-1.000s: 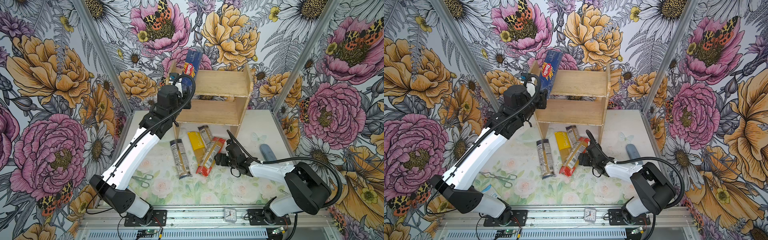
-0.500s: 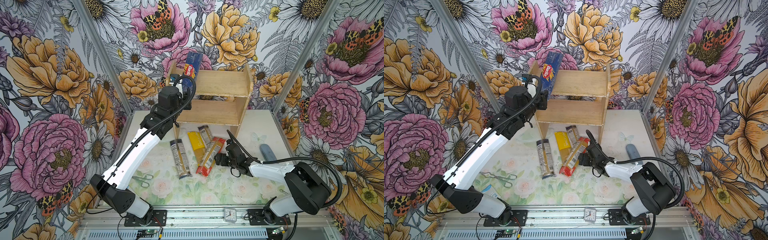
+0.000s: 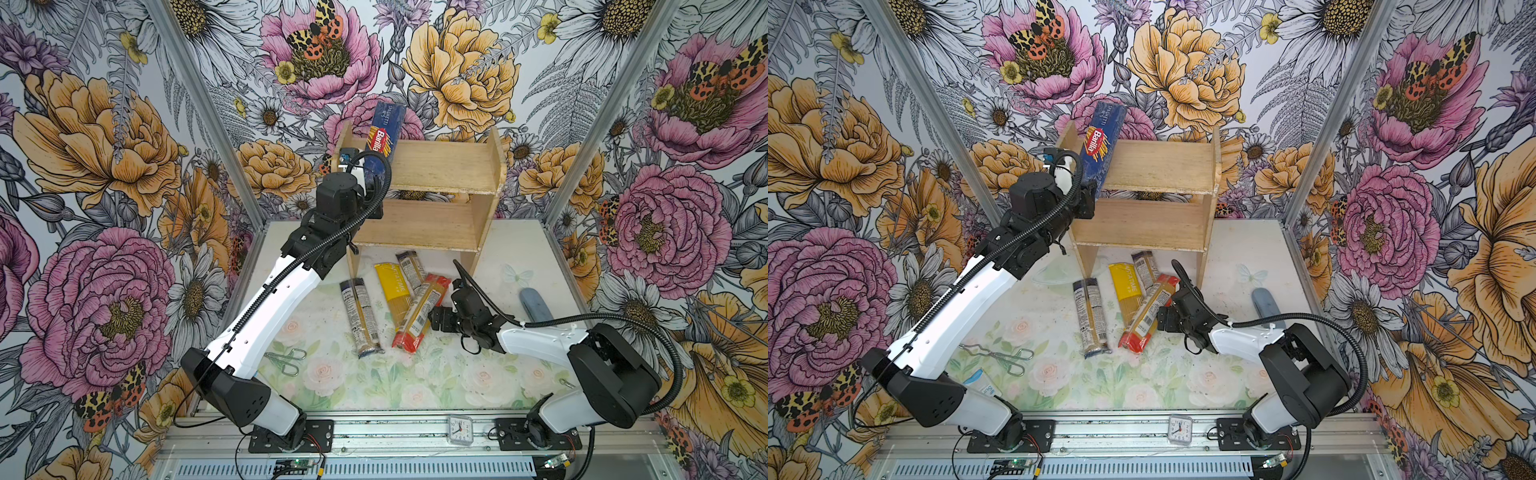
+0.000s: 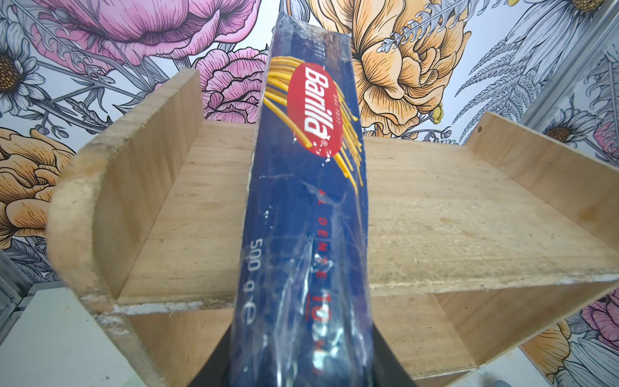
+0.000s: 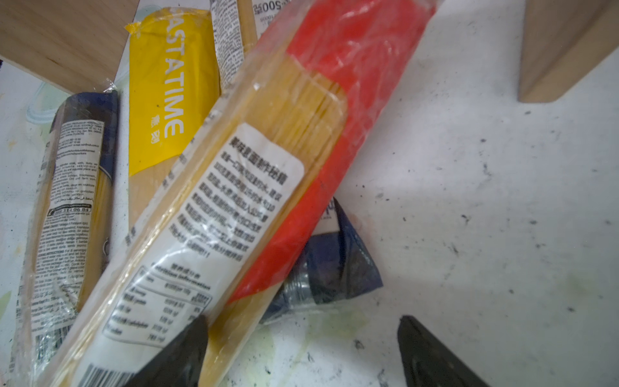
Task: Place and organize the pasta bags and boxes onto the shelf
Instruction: 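Hold the Barilla box upright above the shelf's top tier with the left gripper, then lower the Barilla box onto the top tier of the shelf with the left gripper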
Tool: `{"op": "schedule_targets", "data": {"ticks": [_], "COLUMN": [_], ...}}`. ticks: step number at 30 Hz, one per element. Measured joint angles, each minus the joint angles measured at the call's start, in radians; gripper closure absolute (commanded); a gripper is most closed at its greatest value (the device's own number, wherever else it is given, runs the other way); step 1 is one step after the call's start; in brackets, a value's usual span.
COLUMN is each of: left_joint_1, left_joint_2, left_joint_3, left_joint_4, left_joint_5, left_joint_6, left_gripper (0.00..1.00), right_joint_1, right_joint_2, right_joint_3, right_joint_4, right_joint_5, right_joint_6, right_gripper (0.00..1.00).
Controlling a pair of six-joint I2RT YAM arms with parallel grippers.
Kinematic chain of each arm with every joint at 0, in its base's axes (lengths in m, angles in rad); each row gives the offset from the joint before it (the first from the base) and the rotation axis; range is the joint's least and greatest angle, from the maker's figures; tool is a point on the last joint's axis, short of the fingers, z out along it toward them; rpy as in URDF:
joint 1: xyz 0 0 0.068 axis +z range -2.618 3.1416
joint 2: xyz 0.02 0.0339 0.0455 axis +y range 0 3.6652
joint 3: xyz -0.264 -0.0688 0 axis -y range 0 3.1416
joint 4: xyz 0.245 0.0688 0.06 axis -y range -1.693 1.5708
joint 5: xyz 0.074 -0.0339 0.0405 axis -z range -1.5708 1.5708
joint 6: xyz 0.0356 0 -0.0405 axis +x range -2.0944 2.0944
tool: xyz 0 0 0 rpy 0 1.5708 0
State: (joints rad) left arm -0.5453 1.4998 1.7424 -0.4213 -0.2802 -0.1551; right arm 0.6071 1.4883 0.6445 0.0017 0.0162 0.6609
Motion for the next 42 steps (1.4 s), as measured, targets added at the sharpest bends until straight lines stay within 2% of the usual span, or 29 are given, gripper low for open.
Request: {"op": "schedule_targets", "data": {"ticks": [5,11,14,23,42], "left_joint_1": [0.001,0.001,0.001,0.003,0.005], "left_joint_2": [0.000,-0.020,-0.027,-0.064,-0.080], "left_joint_3": [-0.003,-0.031,-0.036,-0.037,-0.077], "left_joint_4": [0.005,0.018,0.019,0.131,0.165], "left_joint_5": [0.002,0.005,0.005,0.005,0.005], "left_joint_6": [0.000,0.000,0.000,0.000,-0.004], "left_gripper": [0.63,0.59,0.52,0.49,0.45], "right_joint_1": [0.000,0.000,0.000,0.000,0.000], "right_joint_2": [0.001,0.007,0.007,0.009,0.012], "right_joint_3": [0.000,0.000,0.000,0.001,0.004], "right_joint_4": [0.002,0.007,0.007,0.010,0.010], "right_joint_5": [-0.003,-0.003,-0.003,-0.003,-0.006], "right_joint_6": [0.000,0.000,0.000,0.000,0.000], "right_gripper": [0.10,0.10,0.09,0.08,0.08]}}
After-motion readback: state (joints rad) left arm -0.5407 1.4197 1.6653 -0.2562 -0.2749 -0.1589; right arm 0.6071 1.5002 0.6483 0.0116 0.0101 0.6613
